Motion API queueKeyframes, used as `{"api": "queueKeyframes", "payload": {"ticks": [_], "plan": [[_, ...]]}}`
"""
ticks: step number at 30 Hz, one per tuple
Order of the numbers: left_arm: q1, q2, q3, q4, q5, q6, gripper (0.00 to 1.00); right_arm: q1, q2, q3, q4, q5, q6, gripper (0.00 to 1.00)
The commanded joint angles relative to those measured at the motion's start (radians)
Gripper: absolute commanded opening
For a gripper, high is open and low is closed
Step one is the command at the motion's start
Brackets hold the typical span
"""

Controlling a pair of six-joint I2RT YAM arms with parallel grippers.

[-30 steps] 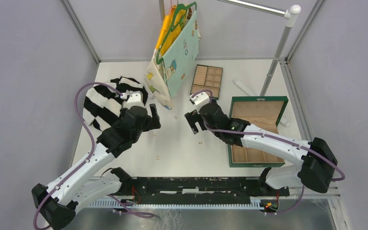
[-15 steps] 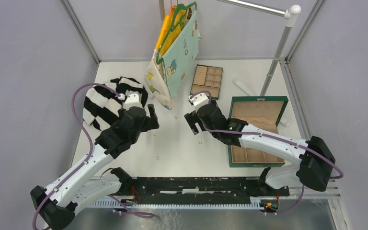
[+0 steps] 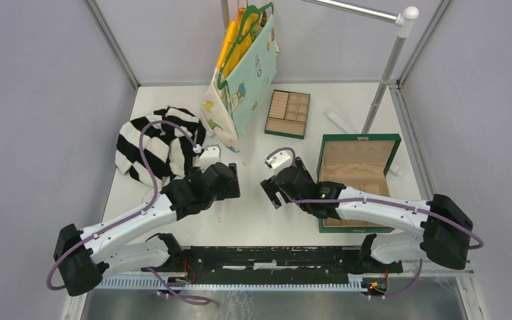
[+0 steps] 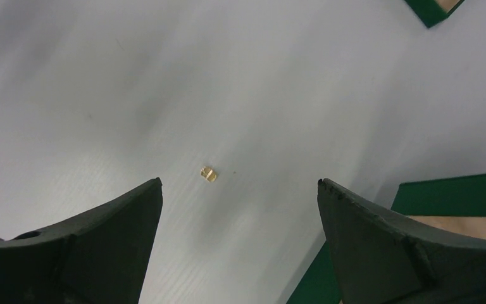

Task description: Organize the mixed jewelry

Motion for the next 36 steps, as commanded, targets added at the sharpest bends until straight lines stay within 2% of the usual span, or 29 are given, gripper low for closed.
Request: {"api": "queueKeyframes", "payload": {"ticks": [1,4,7,14,17,20,25,29,33,36], "plan": [[-0.070,0.059,-0.020,-0.012,-0.115,-0.157,1.00,0.003,-0.028,-0.129,-0.002,-0.065,0.071,0.98],[-0.071,0.113,0.007,-0.059,-0.176,-0.196,1.00,0.000,-0.074,-0.197,0.048,-0.094,0.084,0.98],[-0.071,0.108,0.011,-0.035,-0.185,-0.188,1.00,-0.016,-0.063,-0.179,0.019,-0.080,0.089,0.98],[0.009,0.083,0.016,0.064,-0.081,-0.106,1.00,-0.110,-0.085,-0.174,0.015,-0.099,0.068,0.98],[-0.010,0.115,0.056,0.100,-0.105,-0.041,1.00,-0.164,-0.075,-0.168,0.019,-0.098,0.056,0.98],[-0.075,0.174,0.120,0.101,-0.180,0.007,1.00,-0.196,-0.034,-0.123,0.051,-0.110,0.036,0.98],[-0.075,0.202,0.172,0.041,-0.137,0.011,1.00,-0.204,0.102,0.048,0.105,-0.132,-0.042,0.98],[-0.044,0.097,0.147,-0.009,-0.135,-0.030,1.00,-0.218,0.253,0.224,0.104,-0.144,-0.100,0.95],[0.066,-0.028,0.134,-0.063,-0.118,-0.027,1.00,-0.253,0.415,0.421,0.076,-0.143,-0.151,0.84],[0.154,-0.080,0.149,-0.117,-0.129,-0.026,1.00,-0.310,0.568,0.625,-0.032,-0.135,-0.161,0.77]]}}
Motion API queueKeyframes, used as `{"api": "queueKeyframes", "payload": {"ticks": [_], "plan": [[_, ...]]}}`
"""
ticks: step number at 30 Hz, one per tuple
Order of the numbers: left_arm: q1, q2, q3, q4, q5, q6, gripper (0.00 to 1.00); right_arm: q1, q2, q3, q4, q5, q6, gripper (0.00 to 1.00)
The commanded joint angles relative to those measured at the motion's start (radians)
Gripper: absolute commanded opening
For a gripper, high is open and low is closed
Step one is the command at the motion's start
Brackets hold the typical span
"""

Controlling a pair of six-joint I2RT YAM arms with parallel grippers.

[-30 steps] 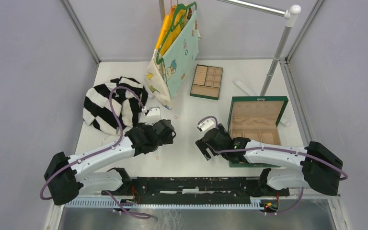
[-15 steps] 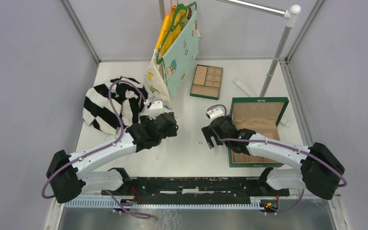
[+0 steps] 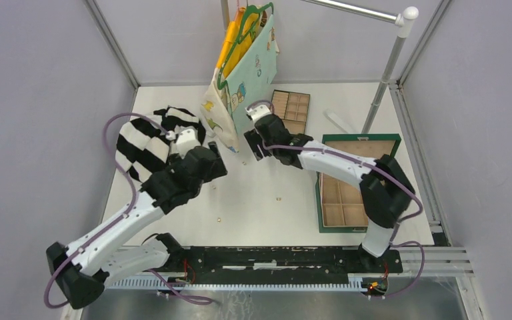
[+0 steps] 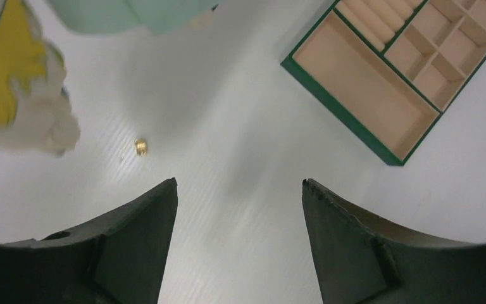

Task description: Organize the mixed jewelry

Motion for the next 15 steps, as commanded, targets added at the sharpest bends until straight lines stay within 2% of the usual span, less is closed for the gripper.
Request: {"api": "queueKeyframes", "payload": {"ticks": [1,5,9,15], "plan": [[0.104,-0.079,0.028,-0.091,-0.031,-0.004,1.00,-0.084,0.181,0.282,-0.099,-0.011,-0.055,0.76],[0.116,-0.119,0.026,-0.123,-0.032,-0.022,1.00,-0.147,0.340,0.479,-0.168,-0.033,-0.080,0.68],[0.116,-0.151,0.006,-0.128,-0.022,-0.047,1.00,-0.207,0.432,0.569,-0.181,-0.168,-0.104,0.62],[0.116,-0.179,-0.026,-0.128,0.017,-0.061,1.00,-0.241,0.487,0.603,-0.205,-0.209,-0.191,0.64]]}}
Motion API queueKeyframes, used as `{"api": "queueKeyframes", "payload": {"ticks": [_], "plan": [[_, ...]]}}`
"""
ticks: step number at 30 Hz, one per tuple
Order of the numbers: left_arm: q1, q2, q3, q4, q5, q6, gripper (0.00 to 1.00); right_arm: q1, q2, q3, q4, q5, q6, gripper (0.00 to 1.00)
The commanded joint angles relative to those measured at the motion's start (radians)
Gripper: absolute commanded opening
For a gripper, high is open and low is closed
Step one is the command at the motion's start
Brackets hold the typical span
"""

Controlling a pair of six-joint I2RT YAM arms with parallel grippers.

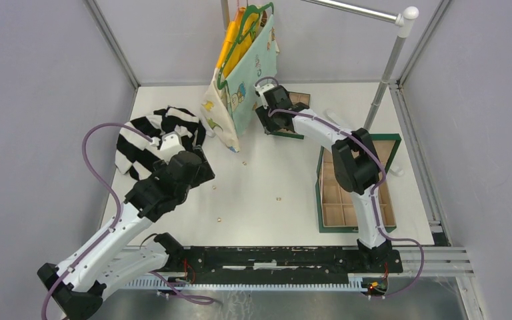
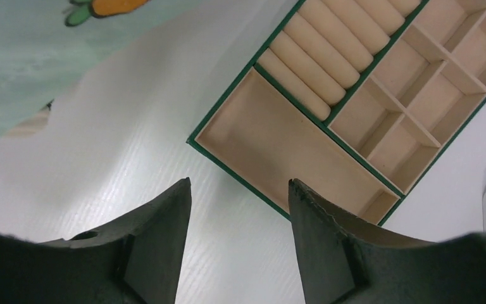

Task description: Organize the mixed jewelry

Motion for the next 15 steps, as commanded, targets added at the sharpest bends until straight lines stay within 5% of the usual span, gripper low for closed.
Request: {"api": "queueKeyframes", "payload": {"ticks": [1,15], "plan": [[0.005,-0.022,-0.022,0.005,0.008,-0.051,1.00,-0.009,0.035,0.069,-0.035,-0.070,-0.093,0.65],[0.005,0.016,-0.055,0.039,0.031,-0.055,1.00,-0.059,0.107,0.052,-0.036,-0.098,-0.124,0.55]]}}
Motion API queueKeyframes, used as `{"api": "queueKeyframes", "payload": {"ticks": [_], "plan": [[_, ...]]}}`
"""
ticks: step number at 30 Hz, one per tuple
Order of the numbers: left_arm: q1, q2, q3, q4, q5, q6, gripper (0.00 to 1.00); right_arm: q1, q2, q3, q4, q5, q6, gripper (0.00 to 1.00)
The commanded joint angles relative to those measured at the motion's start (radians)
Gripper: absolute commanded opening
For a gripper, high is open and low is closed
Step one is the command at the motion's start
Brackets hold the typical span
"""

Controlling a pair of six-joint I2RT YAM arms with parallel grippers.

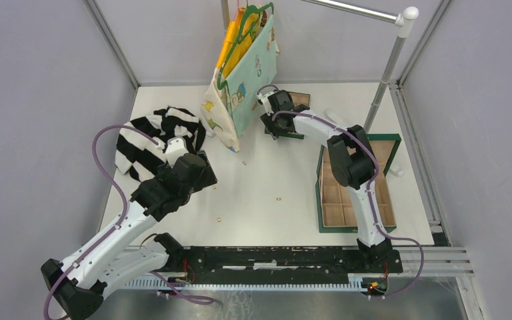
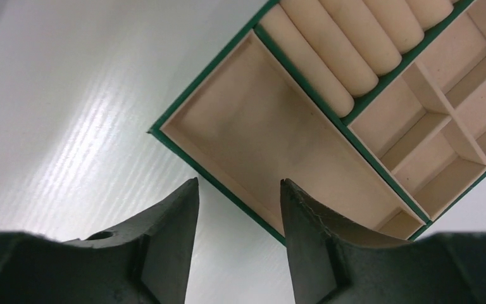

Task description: Organize the mixed jewelry

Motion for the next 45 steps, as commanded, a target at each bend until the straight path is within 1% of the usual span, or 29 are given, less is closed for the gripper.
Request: {"api": "queueKeyframes", "payload": {"ticks": [1,6,11,14,16,20,24,27,29,31,33,34,36,39,43,45], "plan": [[0.004,0.013,0.006,0.039,-0.012,-0.031,1.00,-0.007,0.002,0.018,0.007,-0.020,-0.007,0.52],[0.005,0.023,0.007,0.049,-0.017,-0.022,1.00,0.000,-0.076,-0.104,0.049,-0.056,0.005,0.40],[0.005,0.042,0.009,0.055,-0.020,-0.011,1.00,0.037,-0.147,-0.201,0.073,-0.057,0.028,0.37],[0.005,0.048,0.010,0.057,-0.023,-0.014,1.00,0.073,-0.154,-0.221,0.056,-0.066,0.044,0.31],[0.004,0.039,0.008,0.059,-0.022,-0.024,1.00,0.102,-0.157,-0.234,0.047,-0.085,0.055,0.30],[0.005,0.012,0.003,0.063,-0.033,-0.021,1.00,0.179,-0.200,-0.316,0.083,-0.085,0.066,0.28],[0.004,0.012,0.001,0.055,-0.045,-0.021,1.00,0.227,-0.228,-0.370,0.111,-0.099,0.068,0.24],[0.005,0.023,-0.003,0.056,-0.044,-0.023,1.00,0.261,-0.237,-0.395,0.138,-0.101,0.117,0.24],[0.006,0.034,-0.002,0.060,-0.041,-0.024,1.00,0.273,-0.237,-0.406,0.163,-0.071,0.146,0.23],[0.005,0.041,0.000,0.061,-0.037,-0.024,1.00,0.273,-0.225,-0.396,0.176,-0.021,0.205,0.12],[0.004,0.043,0.000,0.064,-0.036,-0.023,1.00,0.272,-0.201,-0.363,0.174,0.028,0.253,0.04],[0.005,0.042,0.001,0.065,-0.035,-0.023,1.00,0.273,-0.191,-0.343,0.177,0.045,0.274,0.02],[0.005,0.043,0.002,0.068,-0.034,-0.020,1.00,0.270,-0.168,-0.293,0.166,0.096,0.314,0.00],[0.005,0.037,0.006,0.063,-0.029,-0.018,1.00,0.252,-0.126,-0.220,0.137,0.143,0.391,0.00],[0.004,0.023,0.006,0.054,-0.030,-0.018,1.00,0.197,-0.088,-0.182,0.125,0.106,0.551,0.00],[0.005,0.022,0.012,0.030,-0.051,-0.026,1.00,0.173,-0.089,-0.202,0.152,0.078,0.651,0.00]]}}
